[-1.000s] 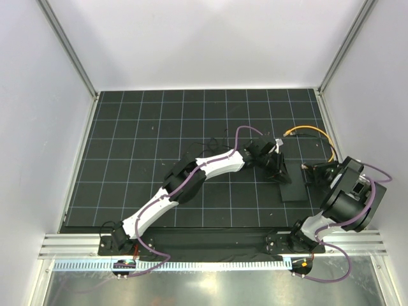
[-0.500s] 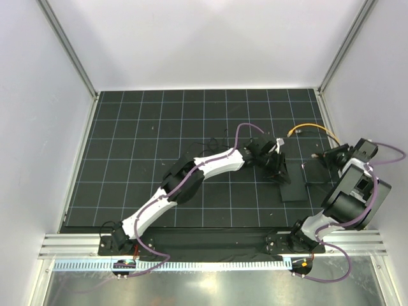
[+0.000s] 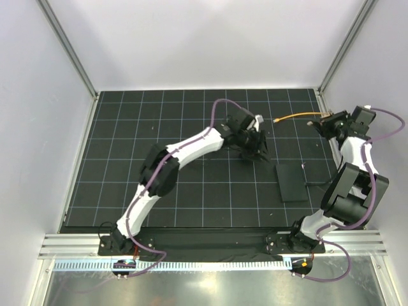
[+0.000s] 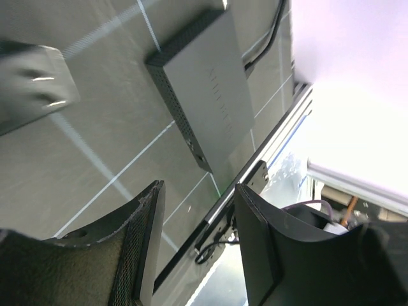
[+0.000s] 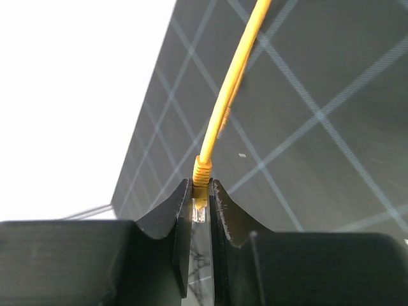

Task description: Pull the plug from the switch port

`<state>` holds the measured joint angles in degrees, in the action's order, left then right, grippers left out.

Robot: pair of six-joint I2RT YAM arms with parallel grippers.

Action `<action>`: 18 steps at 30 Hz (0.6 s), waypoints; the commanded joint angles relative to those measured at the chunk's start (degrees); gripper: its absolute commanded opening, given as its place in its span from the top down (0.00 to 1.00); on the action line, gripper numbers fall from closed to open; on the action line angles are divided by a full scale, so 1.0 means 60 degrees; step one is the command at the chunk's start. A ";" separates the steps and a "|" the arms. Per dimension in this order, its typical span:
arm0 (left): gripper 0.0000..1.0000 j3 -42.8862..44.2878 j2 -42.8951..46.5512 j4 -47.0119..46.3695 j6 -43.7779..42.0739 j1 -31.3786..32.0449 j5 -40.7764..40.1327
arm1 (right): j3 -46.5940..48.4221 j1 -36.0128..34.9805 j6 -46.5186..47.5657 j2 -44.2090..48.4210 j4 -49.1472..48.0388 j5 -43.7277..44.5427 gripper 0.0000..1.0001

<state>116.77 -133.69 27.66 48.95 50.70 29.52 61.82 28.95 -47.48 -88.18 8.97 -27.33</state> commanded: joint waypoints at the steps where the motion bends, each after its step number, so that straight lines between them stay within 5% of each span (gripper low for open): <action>1: 0.49 -0.0184 0.1333 0.0647 -0.0745 -0.0378 -0.0129 | 0.0857 -0.0575 -0.0728 -0.0491 -0.0528 -0.0161 0.99; 18: 0.49 -0.1137 0.2652 0.1996 -0.1332 -0.1652 -0.0569 | 0.2732 -0.3169 -0.1988 -0.3436 -0.1570 0.1332 0.99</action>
<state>109.93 -120.46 37.65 42.57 42.54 26.46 74.74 11.46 -57.69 -107.35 0.47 -23.42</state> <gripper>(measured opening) 0.513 0.201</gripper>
